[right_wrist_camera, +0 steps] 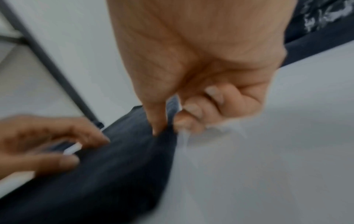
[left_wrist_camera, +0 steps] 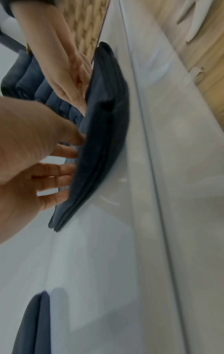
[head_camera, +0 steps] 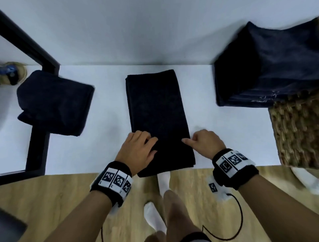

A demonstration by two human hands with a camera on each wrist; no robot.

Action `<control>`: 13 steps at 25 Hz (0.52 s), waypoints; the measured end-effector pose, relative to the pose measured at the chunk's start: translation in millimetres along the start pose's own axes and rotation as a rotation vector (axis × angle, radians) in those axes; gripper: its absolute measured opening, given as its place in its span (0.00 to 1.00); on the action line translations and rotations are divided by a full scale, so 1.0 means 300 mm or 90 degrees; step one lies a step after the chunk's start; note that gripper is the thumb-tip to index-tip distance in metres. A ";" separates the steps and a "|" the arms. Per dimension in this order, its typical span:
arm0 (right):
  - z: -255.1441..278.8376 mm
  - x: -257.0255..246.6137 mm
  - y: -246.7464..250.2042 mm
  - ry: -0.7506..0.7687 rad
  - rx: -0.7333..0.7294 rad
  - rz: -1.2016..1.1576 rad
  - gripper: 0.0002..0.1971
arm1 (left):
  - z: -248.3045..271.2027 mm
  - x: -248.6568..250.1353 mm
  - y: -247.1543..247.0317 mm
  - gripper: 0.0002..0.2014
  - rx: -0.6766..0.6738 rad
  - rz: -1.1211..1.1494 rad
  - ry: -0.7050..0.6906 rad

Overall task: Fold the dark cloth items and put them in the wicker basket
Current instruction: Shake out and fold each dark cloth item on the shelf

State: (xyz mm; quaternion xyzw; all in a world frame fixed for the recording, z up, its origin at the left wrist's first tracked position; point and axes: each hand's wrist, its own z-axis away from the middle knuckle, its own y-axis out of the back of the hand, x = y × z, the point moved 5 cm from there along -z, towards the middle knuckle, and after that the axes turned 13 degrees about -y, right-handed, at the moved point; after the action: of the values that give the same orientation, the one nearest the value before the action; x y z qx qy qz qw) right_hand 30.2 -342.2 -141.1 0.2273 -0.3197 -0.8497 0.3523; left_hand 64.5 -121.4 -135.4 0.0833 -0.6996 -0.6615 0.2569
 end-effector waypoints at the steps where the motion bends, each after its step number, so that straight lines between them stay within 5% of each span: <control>1: 0.036 -0.013 0.000 0.068 0.102 0.018 0.16 | 0.047 0.008 -0.012 0.25 -0.009 0.000 0.011; 3: 0.118 -0.047 -0.029 0.300 0.256 0.061 0.09 | 0.118 0.036 -0.041 0.35 -0.045 -0.023 0.025; 5: 0.187 -0.041 -0.114 0.432 0.279 0.141 0.18 | 0.168 0.071 -0.086 0.43 -0.095 -0.054 0.045; 10: 0.197 0.009 -0.242 0.369 0.299 0.325 0.36 | 0.219 0.103 -0.123 0.45 -0.080 -0.080 0.108; 13: 0.238 -0.006 -0.216 0.426 0.324 0.239 0.25 | 0.254 0.100 -0.094 0.36 -0.006 -0.045 0.042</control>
State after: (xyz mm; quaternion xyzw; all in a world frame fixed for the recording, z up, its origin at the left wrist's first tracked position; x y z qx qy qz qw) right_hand -41.8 -278.1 -136.9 0.5066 -0.4226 -0.5452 0.5172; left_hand -3.1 -70.9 -154.8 0.1286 -0.6841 -0.6707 0.2564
